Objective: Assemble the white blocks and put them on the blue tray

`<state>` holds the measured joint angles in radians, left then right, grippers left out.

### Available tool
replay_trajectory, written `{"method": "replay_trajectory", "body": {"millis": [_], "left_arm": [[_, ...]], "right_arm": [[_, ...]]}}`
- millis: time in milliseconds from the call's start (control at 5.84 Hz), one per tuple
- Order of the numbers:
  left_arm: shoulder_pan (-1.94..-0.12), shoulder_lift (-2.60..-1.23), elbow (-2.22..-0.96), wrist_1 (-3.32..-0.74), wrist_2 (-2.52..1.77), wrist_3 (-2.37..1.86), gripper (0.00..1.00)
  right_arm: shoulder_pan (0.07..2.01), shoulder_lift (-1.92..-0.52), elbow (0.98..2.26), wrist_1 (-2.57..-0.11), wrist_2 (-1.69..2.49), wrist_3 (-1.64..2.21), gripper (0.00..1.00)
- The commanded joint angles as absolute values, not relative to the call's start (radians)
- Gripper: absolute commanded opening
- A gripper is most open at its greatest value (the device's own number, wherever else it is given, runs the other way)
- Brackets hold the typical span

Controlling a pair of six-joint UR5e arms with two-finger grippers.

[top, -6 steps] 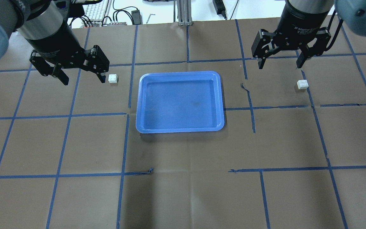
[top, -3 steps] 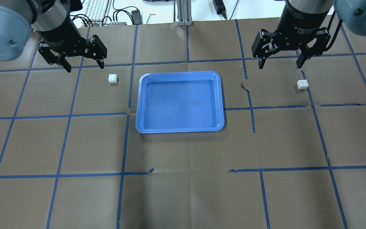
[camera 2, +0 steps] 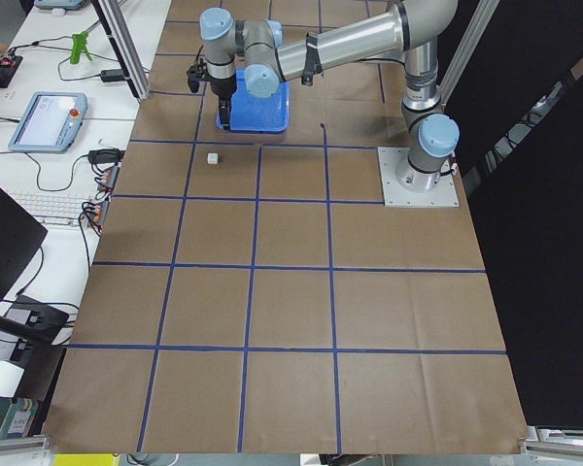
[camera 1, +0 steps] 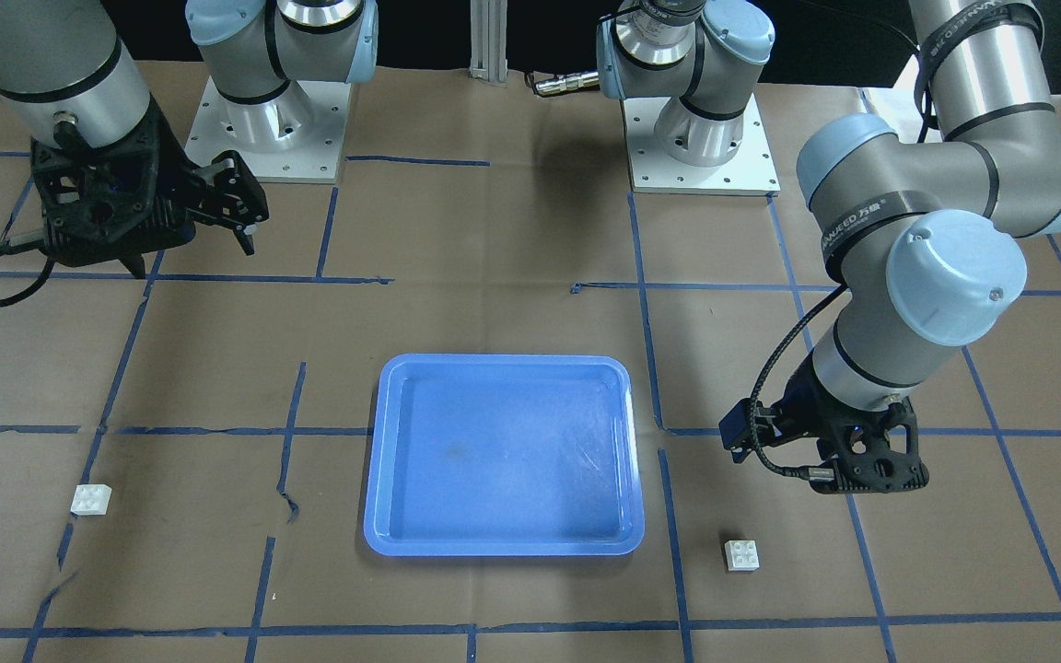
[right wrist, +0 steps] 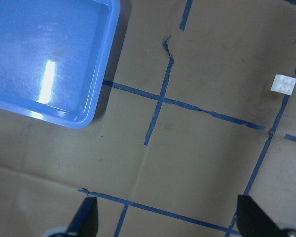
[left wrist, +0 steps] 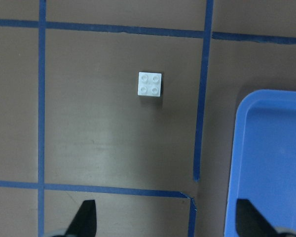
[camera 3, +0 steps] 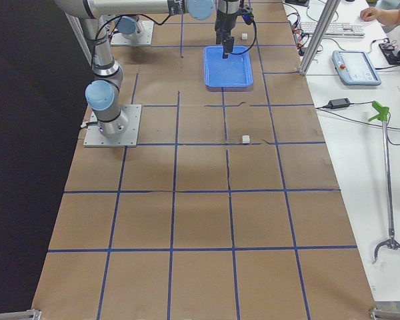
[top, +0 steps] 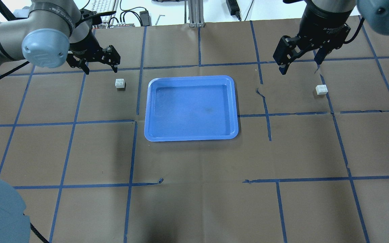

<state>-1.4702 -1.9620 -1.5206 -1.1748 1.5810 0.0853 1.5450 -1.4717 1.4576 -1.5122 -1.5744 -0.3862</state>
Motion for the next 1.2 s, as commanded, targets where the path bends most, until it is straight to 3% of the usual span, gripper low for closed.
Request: {"method": "replay_trajectory", "body": {"millis": [0,514,1027], "left_arm": [[-1.467,-2.073,-1.513,-1.054,1.582,0.109,0.98],[-1.454,-2.19,-1.509,-0.944,1.578,0.167,0.95],[-1.454,-2.244,-1.509,-0.867,1.571,0.166,0.95]], "right_arm": [[1.467,-1.424,1.454,-1.561,-1.572,-0.824,1.0],[1.326,-1.37,1.453,-1.661,-1.574,-1.593,1.0],[1.111,-1.315,1.436,-1.69,-1.565,-2.093,1.0]]}}
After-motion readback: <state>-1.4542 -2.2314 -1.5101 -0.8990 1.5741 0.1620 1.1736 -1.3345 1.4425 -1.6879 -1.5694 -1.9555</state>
